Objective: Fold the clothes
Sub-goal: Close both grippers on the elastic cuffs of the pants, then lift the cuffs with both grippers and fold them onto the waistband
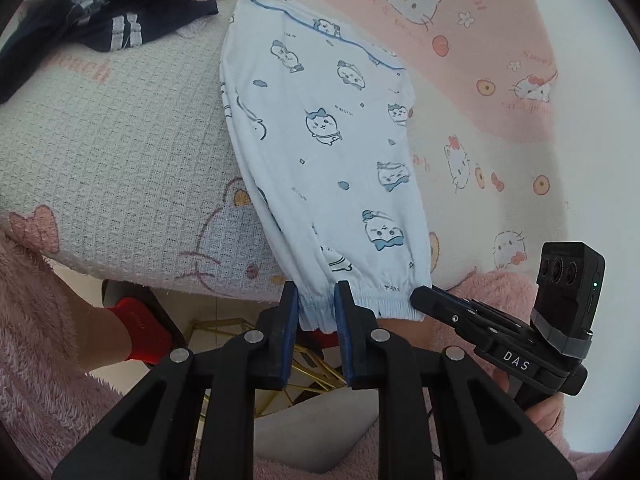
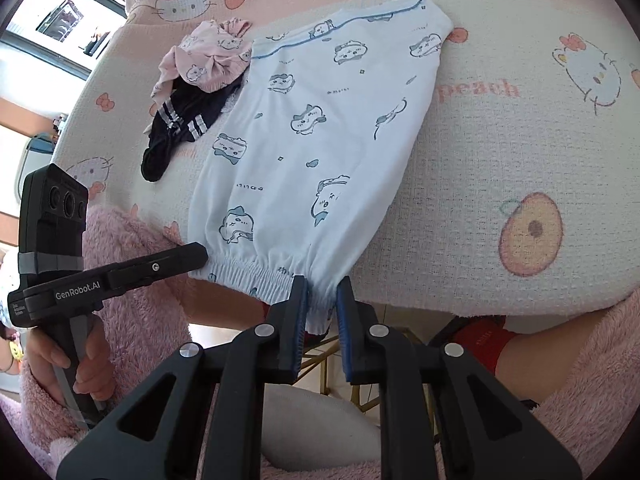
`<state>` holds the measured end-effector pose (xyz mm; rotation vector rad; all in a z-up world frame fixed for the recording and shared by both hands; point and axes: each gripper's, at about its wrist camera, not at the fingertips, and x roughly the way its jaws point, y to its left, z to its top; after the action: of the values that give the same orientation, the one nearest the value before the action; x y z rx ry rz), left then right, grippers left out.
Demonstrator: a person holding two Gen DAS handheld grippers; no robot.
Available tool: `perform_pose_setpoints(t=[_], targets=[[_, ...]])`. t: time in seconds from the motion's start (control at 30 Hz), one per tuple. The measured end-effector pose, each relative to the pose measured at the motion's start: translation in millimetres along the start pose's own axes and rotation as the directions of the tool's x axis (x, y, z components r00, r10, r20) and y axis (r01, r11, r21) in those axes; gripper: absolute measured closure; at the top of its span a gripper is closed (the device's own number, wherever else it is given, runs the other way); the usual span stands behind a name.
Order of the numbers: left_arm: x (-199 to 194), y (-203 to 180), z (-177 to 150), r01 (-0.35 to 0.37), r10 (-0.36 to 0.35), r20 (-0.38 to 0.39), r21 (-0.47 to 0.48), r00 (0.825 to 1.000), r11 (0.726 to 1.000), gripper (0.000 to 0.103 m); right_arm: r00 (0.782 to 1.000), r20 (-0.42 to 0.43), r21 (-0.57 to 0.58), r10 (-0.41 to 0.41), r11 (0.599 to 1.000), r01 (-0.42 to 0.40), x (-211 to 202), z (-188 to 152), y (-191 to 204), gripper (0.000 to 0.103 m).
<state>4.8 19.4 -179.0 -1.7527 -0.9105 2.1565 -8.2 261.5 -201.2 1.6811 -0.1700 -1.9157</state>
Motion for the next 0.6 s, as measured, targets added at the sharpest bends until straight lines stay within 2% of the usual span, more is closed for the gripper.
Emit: perform_pose_setpoints(t=[0.17, 0.37, 0.4, 0.47, 0.5, 0.6], targets=[[-10, -14, 35, 0.043, -0.043, 0.027, 0.018, 0.999, 0.999, 0.084, 0.998, 0.054, 0.001, 0.042, 0.999, -0.042, -20, 33, 8, 0.09], [-2, -22, 119, 0.09, -0.089, 0.065, -0.014, 0.994, 0.996, 0.084, 0.99, 0.138, -0.006, 0.042, 0.999, -0.041, -32, 109, 16, 0.09], [4, -24, 135, 0.088, -0.087, 0.078, -0.005, 0.993, 0.996, 0.084, 0.987, 0.156, -0.009, 0.038, 0.999, -0.037, -31, 123, 17, 0.09], [22, -22, 167, 0.031, -0.031, 0.093, 0.003, 0.995, 1.0, 0.084, 0.983, 0.185, -0.011, 0.022, 1.0, -0.021, -28, 152, 17, 0.09], [32, -20, 181, 0.001, -0.001, 0.086, 0.0, 0.996, 1.0, 0.084, 0.982, 0.189, -0.003, 0.0, 1.0, 0.001, -22, 166, 15, 0.09], [57, -7, 207, -0.028, 0.028, 0.015, -0.019, 1.0, 0.999, 0.082, 0.984, 0.161, 0.044, -0.071, 0.997, 0.065, -5, 195, 2, 0.088]])
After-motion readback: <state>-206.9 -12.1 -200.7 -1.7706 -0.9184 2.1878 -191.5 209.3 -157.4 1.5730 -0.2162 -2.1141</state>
